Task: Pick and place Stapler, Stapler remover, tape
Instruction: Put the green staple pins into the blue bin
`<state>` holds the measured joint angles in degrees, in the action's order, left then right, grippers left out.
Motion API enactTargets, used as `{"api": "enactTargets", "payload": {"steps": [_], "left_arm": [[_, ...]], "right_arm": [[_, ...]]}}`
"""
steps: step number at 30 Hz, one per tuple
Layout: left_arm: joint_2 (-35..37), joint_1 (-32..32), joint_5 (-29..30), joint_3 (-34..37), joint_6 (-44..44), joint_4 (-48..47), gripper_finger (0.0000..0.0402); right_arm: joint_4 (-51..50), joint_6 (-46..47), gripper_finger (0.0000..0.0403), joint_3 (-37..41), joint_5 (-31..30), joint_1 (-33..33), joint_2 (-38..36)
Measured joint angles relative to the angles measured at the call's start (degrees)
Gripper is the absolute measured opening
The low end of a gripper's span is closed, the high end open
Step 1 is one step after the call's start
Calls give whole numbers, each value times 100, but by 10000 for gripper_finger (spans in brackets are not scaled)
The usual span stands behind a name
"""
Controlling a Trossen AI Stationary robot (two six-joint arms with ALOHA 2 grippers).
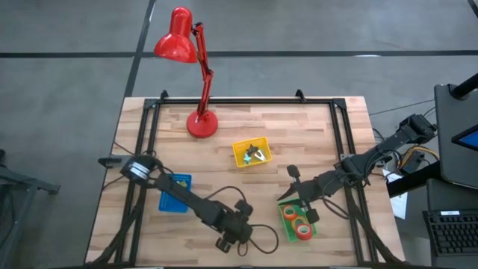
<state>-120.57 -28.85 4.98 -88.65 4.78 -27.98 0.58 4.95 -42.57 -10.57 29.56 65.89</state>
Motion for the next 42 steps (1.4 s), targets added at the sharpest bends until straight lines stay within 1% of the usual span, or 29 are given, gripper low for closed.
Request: {"api": "enactTargets", "payload": {"steps": [6,11,13,16,24,27,30,32,34,37,39,42], "left_arm": [[-57,106,-353,83,-12,97,207],[-55,137,-394,82,-150,105,199],[-53,137,-411,82,-160,115,186],[-53,137,-420,82,-156,108,154],[-31,185,-414,82,-175,104,45],[34,223,-403,82,-313,45,41],[168,254,-350,82,-498,-314,41],[327,272,-197,82,-672,-651,42],[568,277,35,82,-917,-968,53],[980,253,536,82,-1245,-1511,63],[1243,195,1018,84,-1413,-1827,58],[1651,120,1447,132,-1589,-2035,43]], "right_arm": [[9,-33,52,69,-3,-15,0],[24,-44,52,70,-7,-22,0],[28,-46,52,70,-7,-22,0],[28,-46,52,70,-7,-22,0],[39,-50,52,70,-7,-26,0],[39,-50,52,70,-9,-26,0],[40,-50,52,70,-9,-26,0],[42,-50,52,70,-9,-26,0],[39,-50,52,70,-9,-26,0],[35,-48,52,70,-9,-26,0],[31,-50,52,72,-9,-26,0],[24,-48,52,81,-9,-23,0]]}}
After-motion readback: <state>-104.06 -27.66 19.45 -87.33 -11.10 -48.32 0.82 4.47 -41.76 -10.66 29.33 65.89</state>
